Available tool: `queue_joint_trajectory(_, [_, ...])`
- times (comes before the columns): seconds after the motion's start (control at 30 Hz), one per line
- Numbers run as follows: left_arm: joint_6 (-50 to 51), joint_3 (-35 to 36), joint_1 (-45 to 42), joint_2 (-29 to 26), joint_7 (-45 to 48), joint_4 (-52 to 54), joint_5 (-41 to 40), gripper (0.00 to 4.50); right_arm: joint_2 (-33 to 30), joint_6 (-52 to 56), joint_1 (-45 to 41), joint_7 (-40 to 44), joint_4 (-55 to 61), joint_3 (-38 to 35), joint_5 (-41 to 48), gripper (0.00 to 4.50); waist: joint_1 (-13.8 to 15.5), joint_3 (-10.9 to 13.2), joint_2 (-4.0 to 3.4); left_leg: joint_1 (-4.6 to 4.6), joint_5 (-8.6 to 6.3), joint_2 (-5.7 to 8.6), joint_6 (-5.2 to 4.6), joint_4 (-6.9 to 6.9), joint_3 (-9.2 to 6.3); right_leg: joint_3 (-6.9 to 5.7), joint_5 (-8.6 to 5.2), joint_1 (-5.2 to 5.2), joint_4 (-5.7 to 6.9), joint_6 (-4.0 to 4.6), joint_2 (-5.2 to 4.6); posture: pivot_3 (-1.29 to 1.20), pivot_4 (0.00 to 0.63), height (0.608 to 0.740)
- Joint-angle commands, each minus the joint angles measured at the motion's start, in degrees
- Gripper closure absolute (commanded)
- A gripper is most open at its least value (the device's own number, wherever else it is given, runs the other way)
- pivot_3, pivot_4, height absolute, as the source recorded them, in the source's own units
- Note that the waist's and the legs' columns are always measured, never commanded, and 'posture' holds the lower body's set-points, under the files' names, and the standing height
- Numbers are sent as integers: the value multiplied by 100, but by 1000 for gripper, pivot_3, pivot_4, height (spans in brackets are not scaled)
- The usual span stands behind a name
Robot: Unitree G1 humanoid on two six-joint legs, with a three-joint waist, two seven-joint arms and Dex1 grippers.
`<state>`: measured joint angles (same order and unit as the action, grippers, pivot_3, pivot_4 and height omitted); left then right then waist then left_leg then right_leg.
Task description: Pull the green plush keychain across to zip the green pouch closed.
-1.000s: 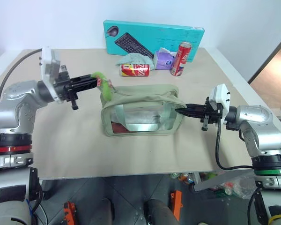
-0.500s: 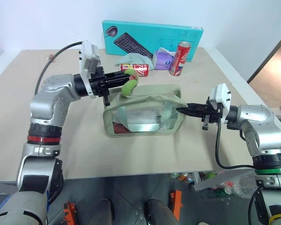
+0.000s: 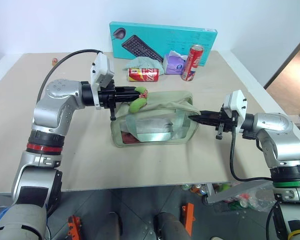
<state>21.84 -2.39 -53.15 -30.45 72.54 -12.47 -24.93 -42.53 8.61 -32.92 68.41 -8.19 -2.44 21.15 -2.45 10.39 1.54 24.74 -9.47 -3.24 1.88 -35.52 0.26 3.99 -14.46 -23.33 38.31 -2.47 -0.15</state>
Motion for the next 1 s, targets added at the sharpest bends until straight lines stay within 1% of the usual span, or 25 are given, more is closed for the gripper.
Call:
queue_joint_trajectory(0.03, [-8,-2,-270,-119,84,-34,55,3555,-33,-99,-107,-19,105,-126,23,4500,0,0,0,0,0,0,0,0,0,0,0,0,0,0,0,0,150,740])
queue_joint_trajectory(0.07, [-17,-1,-316,-124,94,-83,82,3096,-24,-108,-123,-18,88,-119,18,4500,0,0,0,0,0,0,0,0,0,0,0,0,0,0,0,0,150,740])
queue_joint_trajectory(0.17, [-158,5,-383,-125,112,-151,162,2041,-12,-114,-127,-18,81,-112,21,4500,0,0,0,0,0,0,0,0,0,1,0,0,0,0,0,0,150,740])
queue_joint_trajectory(0.2, [-214,-7,-391,-137,141,-156,199,1775,-9,-114,-126,-18,81,-111,23,4500,0,0,0,0,0,0,0,0,0,1,0,0,0,0,0,0,150,740])
queue_joint_trajectory(0.23, [-271,-23,-398,-156,168,-156,241,1381,-7,-119,-125,-17,77,-109,21,4500,0,0,0,0,0,0,0,0,0,0,0,0,0,0,0,0,150,740])
queue_joint_trajectory(0.3, [-292,-25,-414,-203,248,-131,269,744,0,-120,-124,-20,80,-105,17,4500,-1,0,0,0,0,0,0,1,0,0,0,-1,0,0,1,0,150,740])
queue_joint_trajectory(0.47, [-196,115,-467,-459,371,20,189,744,-1,-116,-118,-19,87,-106,13,4500,-9,0,0,0,0,-1,0,1,0,1,0,-1,1,1,1,0,150,740])
queue_joint_trajectory(0.6, [-50,317,-266,-923,352,330,99,744,-19,-110,-101,-16,91,-124,19,4500,-19,0,-1,1,0,-2,0,1,1,2,0,-4,0,0,1,0,150,740])
queue_joint_trajectory(0.77, [433,835,321,-1290,-77,1060,-247,744,-10,-121,-99,-7,61,-123,20,4500,-18,0,-1,-1,0,-5,0,4,1,1,-3,-2,1,1,0,0,150,740])
queue_joint_trajectory(0.87, [953,1242,811,-1486,-454,1649,-562,744,17,-150,-132,12,-6,-97,8,4500,-19,0,-1,0,0,-7,0,1,1,0,-2,-1,2,2,0,0,150,740])
queue_joint_trajectory(0.97, [1172,1484,1322,-1535,-756,2086,-747,744,40,-180,-179,26,-73,-77,-3,4500,-20,0,-1,-4,0,-7,0,1,3,2,-1,0,3,2,0,0,150,740])
queue_joint_trajectory(1.0, [1223,1571,1697,-1446,-944,2365,-788,744,61,-205,-215,38,-117,-54,-14,4500,-20,-1,-3,-4,0,-8,0,1,3,1,-1,0,3,3,0,0,150,740])
